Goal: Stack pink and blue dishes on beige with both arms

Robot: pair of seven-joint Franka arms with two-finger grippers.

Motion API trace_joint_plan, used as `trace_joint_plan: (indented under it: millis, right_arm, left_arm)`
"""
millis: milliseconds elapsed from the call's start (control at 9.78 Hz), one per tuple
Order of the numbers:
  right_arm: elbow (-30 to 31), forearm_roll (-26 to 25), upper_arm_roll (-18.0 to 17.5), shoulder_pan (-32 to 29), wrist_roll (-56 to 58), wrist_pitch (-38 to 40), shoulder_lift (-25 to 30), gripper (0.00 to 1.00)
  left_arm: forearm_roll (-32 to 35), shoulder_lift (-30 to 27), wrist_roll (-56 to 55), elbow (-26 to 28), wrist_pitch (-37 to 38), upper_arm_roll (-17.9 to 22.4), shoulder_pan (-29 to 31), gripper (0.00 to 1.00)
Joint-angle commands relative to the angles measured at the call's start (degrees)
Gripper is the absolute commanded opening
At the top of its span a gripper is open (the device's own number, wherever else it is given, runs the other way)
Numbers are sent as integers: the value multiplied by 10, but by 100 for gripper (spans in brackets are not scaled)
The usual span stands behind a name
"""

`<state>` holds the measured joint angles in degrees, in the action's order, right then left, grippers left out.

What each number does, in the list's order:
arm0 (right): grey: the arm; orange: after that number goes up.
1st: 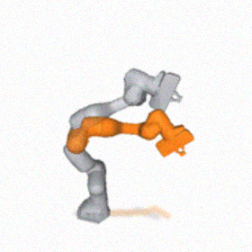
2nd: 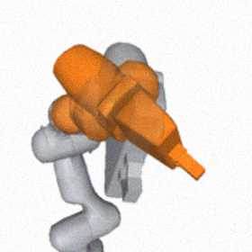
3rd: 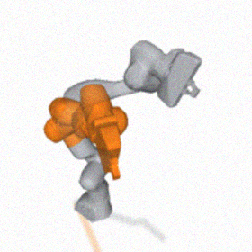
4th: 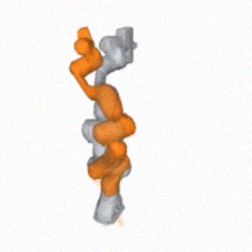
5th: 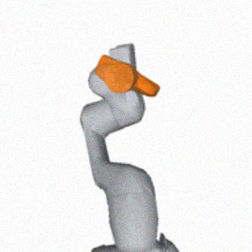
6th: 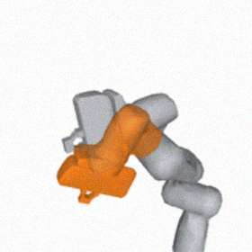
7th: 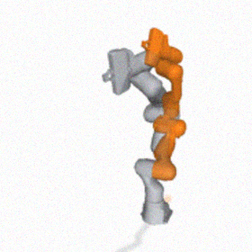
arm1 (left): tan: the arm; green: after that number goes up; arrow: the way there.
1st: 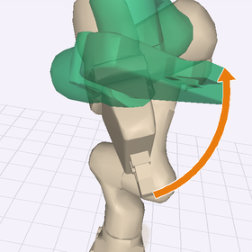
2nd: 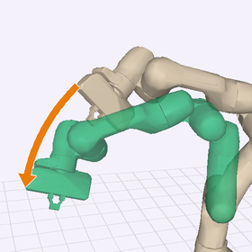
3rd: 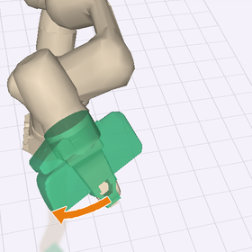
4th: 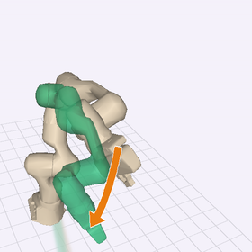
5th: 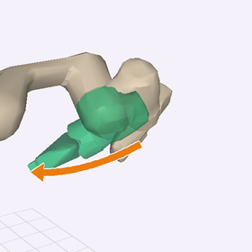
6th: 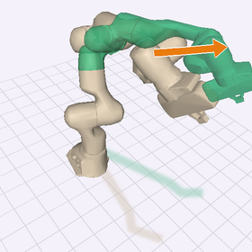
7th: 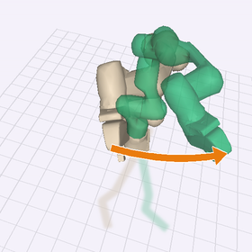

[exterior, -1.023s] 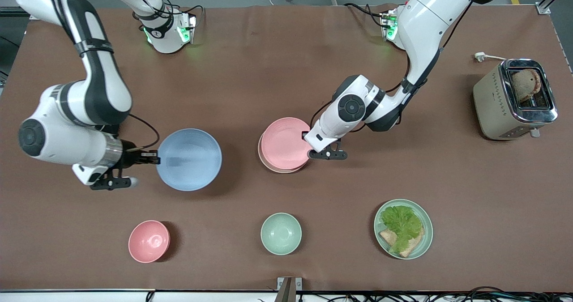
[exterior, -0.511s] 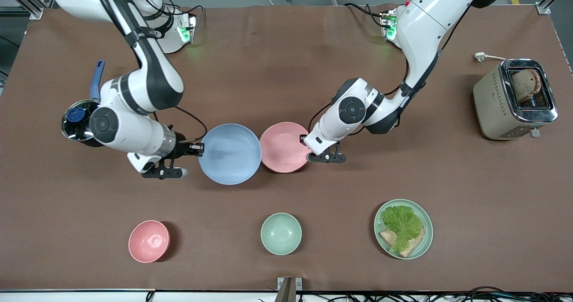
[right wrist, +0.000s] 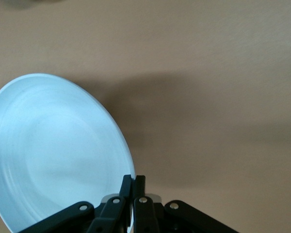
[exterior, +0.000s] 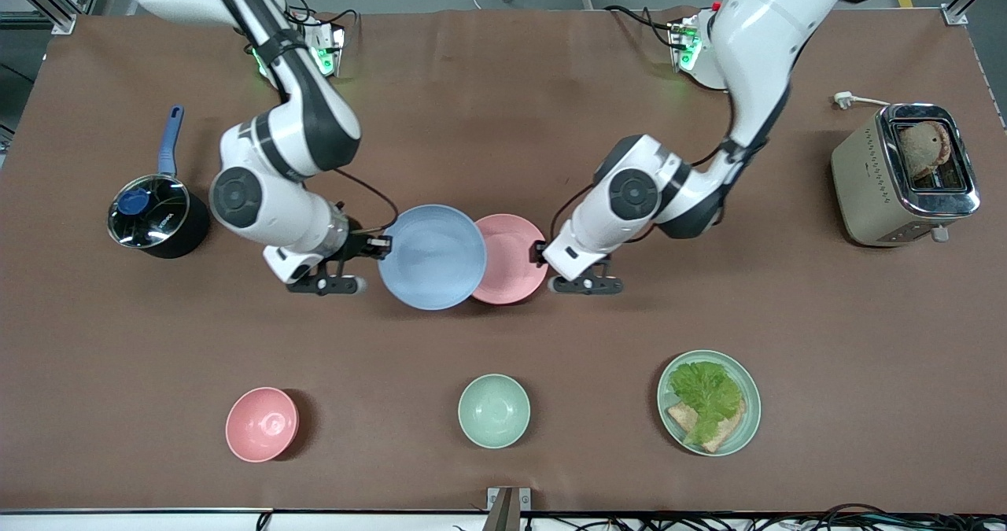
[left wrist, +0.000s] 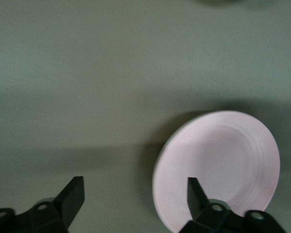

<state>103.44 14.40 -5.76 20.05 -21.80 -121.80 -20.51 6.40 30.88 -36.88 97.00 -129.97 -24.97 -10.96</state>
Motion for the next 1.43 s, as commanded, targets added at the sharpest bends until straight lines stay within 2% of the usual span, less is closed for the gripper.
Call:
trace_joint_plan:
  millis: [0, 205, 307, 511, 614, 818, 1023, 1125, 1227, 1330]
  right_arm:
    - [22, 5, 1, 50, -67, -54, 14, 1]
    - [23, 5, 2, 93, -110, -95, -8, 1]
    - [23, 5, 2, 111, -127, -107, -17, 1]
    - [44, 3, 3, 137, -144, -172, -37, 1]
    - [56, 2, 3, 144, -144, -202, -45, 1]
    - [58, 1, 3, 146, -144, -207, -52, 1]
    - [58, -1, 5, 144, -144, -209, -61, 1]
    - [58, -2, 6, 144, -143, -209, -61, 2]
    - [65, -2, 7, 143, -143, -209, -62, 7]
    - [69, -2, 6, 140, -143, -214, -64, 41]
  left_arm:
    - [85, -76, 3, -41, 148, 4, 47, 100]
    - [133, -91, 23, -142, 267, 1, 79, 100]
    - [132, -113, 49, -159, 301, 4, 94, 100]
    - [109, -170, 127, -158, 331, -1, 145, 100]
    - [71, -193, 170, -159, 347, 0, 174, 100]
    - [-24, -225, 264, -156, 386, 0, 243, 100]
    - [-35, -248, 319, -154, 397, 9, 269, 100]
    - [-35, -260, 341, -146, 397, 26, 269, 100]
    - [-36, -272, 360, -141, 398, 37, 269, 100]
    - [-36, -275, 376, -142, 397, 44, 269, 100]
